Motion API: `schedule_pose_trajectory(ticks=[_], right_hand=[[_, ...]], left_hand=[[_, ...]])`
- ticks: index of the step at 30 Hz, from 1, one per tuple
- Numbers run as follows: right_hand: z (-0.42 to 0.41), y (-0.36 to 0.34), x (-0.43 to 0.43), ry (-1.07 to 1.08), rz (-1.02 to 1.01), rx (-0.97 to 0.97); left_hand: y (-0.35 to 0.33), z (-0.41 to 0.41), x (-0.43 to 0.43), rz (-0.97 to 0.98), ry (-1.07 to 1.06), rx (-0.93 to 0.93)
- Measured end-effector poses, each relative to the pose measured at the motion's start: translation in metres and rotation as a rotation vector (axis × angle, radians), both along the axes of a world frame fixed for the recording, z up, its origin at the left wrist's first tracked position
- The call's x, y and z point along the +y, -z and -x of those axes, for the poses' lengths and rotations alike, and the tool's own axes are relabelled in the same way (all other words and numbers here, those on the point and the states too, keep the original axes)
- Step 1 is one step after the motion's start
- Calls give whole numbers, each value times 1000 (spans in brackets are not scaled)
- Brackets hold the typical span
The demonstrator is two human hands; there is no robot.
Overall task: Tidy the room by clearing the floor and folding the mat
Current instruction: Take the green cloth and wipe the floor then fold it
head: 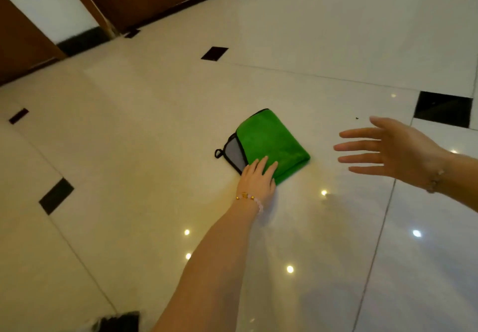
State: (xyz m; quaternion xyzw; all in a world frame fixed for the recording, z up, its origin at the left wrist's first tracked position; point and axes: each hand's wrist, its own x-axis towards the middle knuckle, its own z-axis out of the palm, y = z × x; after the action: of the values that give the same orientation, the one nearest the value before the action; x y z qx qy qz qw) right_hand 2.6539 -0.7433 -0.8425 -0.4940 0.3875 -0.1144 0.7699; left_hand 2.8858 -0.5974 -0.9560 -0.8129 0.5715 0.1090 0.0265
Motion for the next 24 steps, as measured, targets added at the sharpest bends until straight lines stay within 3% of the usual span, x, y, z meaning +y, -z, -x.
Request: schedule_pose_trajectory(ticks=[2,5,7,9,11,16,18,20,21,24], right_hand=[[-20,4,-22,76,-49,-51],[-44,24,-31,-104,-1,-266],[-48,49,-52,-214,-339,-508],[-63,67,-69,-357,-502,-554],[-82,73,-74,-393,-539,-514],[-134,69,-64,-254,-366,-499],[-163,51,-37,-112,-172,-259],[-195,34,-40,-175,-269,-247],[-207,30,-36,-182,-159,-191],[-231,20,-33,-212,-176,-85]], left_hand=[[1,-25,-21,26,-72,7],[1,-64,-48,32,-145,1],[0,-92,-61,19,-198,11],[2,-124,-69,8,-246,16],[3,-155,-71,-15,-292,31],[-6,-239,-53,-147,-452,76],[-8,-263,-35,-172,-503,61],[-13,-280,-13,-195,-566,38],[-16,-286,-3,-215,-599,24],[-28,-298,21,-302,-667,-43]])
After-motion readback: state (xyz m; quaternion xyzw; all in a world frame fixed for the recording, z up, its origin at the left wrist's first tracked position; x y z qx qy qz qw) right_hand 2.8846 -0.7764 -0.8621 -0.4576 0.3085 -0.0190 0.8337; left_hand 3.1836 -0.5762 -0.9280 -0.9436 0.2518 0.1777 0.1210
